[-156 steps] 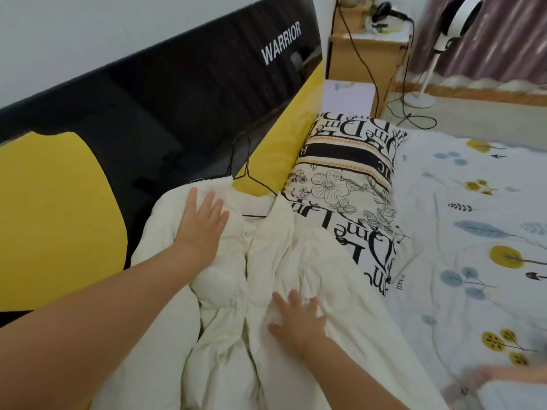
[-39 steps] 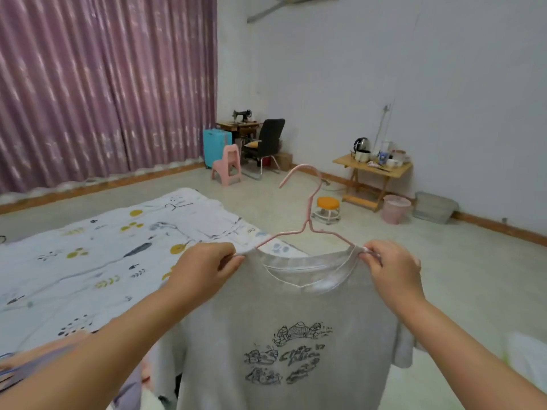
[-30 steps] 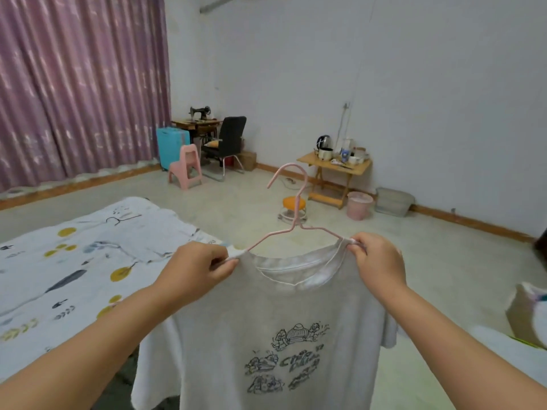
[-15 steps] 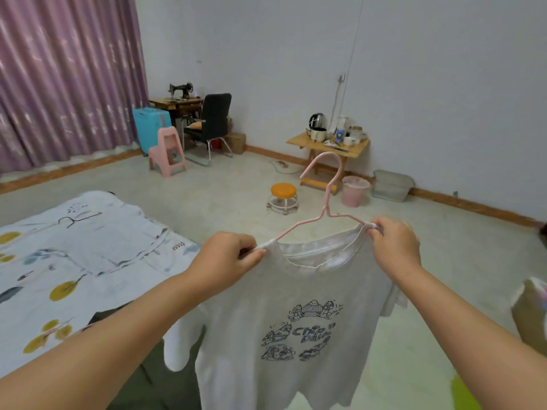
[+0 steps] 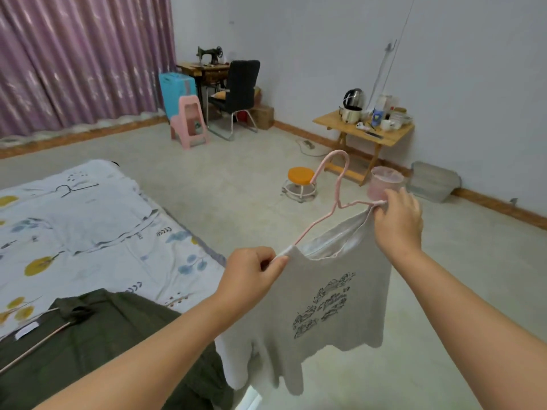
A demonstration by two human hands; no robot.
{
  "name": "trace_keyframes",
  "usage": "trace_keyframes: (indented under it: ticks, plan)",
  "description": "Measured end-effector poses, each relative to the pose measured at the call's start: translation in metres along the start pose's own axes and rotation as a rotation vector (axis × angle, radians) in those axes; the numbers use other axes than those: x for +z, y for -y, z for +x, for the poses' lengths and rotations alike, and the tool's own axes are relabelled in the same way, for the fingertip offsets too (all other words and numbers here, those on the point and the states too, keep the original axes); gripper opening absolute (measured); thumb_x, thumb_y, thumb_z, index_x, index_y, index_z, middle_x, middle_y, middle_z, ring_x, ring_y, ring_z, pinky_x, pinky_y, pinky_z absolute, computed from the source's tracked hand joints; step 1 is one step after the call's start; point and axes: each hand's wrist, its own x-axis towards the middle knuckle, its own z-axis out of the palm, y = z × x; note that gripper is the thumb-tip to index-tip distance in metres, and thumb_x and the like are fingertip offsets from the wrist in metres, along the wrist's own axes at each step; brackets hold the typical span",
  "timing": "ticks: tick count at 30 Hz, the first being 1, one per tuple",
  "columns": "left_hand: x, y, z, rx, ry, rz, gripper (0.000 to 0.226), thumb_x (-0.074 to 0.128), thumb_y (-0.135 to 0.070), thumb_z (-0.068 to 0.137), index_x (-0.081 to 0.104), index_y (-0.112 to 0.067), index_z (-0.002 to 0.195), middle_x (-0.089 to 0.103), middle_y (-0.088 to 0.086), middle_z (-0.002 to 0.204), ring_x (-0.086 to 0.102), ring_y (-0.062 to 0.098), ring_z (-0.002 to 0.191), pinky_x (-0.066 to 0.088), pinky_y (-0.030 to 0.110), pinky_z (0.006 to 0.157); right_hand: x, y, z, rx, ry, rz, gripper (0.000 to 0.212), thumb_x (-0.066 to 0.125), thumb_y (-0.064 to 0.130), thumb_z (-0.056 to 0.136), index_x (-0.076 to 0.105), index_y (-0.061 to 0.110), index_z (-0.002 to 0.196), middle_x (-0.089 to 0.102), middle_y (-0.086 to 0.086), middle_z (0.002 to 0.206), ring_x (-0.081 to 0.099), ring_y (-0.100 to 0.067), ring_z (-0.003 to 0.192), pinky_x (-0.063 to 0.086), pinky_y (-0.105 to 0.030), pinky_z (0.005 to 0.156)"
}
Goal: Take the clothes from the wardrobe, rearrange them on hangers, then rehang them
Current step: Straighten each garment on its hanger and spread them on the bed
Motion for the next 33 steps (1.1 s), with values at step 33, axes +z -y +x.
trace_keyframes:
  ticks: [33]
  plan:
    - [-0.072, 0.593, 0.104, -0.862, -0.151, 0.302, 0.049, 0.050, -0.021, 0.094, 0.030, -0.014, 0.050, 0.037, 0.001, 0.044, 0.034, 0.014, 0.045, 0.025, 0.027, 0.045, 0.573, 0.190, -0.079, -0.088, 1.210, -0.213, 0.061, 0.030, 0.034, 0.100, -0.001, 0.020, 0.151, -0.010, -0.010, 0.158, -0.002, -0.029, 0.146, 0.011, -0.041, 0.118]
